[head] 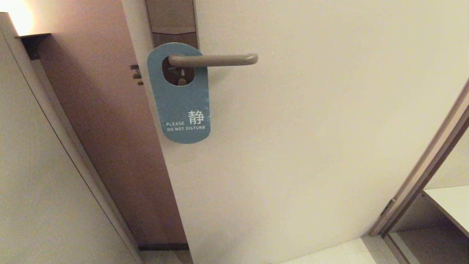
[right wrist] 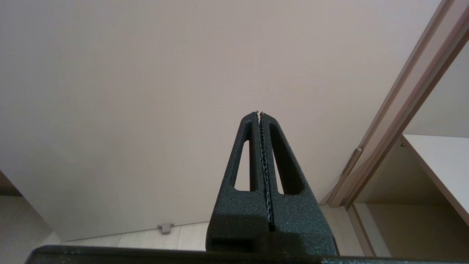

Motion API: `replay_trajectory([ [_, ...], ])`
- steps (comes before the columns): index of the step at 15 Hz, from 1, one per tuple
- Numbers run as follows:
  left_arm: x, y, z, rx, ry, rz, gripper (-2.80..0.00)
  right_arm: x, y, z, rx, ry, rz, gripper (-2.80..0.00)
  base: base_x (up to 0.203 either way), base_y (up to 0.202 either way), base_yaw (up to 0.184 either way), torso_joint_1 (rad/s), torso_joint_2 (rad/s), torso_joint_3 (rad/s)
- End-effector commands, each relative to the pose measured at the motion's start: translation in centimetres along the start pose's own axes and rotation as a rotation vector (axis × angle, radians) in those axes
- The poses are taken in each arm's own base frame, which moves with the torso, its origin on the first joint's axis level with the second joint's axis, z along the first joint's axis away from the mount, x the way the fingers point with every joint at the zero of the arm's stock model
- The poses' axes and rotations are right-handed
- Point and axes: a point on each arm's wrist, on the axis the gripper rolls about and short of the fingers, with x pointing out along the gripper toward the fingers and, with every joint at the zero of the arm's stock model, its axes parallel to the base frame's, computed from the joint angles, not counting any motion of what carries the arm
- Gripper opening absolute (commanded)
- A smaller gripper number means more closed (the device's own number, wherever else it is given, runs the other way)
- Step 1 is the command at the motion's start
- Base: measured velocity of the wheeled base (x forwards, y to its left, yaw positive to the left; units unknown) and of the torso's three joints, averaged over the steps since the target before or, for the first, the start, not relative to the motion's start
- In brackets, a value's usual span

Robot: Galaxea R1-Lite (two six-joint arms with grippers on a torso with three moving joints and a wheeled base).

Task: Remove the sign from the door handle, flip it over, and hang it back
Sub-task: Take down the sign

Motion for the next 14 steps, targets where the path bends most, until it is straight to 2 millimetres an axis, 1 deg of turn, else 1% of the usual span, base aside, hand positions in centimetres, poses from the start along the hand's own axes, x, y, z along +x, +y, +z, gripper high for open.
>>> replay_trajectory([
  [1, 0.01, 0.0, 0.01, 0.0, 0.001, 0.0, -2.8, 0.01, 0.0, -0.03, -0.001, 0.001, 0.0, -2.8, 0.0, 0.0, 0.0, 0.0, 0.0, 0.0],
  [14, 0.01, 0.0, -0.01, 0.007, 0.003, -0.002, -2.8, 0.01, 0.0, -0.03, -0.001, 0.001, 0.0, -2.8, 0.0, 0.0, 0.0, 0.0, 0.0, 0.0],
])
